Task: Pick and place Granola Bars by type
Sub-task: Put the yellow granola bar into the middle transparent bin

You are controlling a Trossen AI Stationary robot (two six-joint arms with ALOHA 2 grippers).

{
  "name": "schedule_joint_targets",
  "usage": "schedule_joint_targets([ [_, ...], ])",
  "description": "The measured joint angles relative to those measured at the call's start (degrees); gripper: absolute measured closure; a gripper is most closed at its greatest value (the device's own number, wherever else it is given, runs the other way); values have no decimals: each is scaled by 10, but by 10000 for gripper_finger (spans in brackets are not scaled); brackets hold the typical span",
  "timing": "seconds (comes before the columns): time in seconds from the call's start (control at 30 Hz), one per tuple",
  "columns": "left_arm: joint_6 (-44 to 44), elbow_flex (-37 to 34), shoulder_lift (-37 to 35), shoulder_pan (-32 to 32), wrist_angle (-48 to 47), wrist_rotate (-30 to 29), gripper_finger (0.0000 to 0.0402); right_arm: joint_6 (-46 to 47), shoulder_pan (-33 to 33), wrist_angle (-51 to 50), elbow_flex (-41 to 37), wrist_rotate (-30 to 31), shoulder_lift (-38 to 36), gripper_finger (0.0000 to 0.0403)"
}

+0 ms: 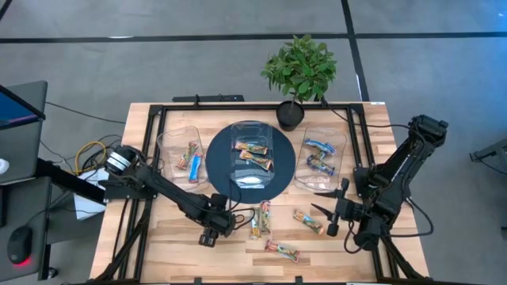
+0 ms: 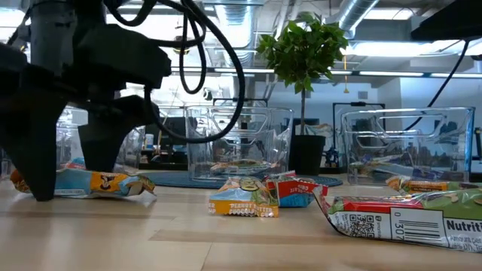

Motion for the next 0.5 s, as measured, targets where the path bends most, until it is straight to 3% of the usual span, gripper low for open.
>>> schedule_joint_targets([
  [0.5,1,1,3,-1,-7,-27,256,0,-12,1,0,-15,0,244],
])
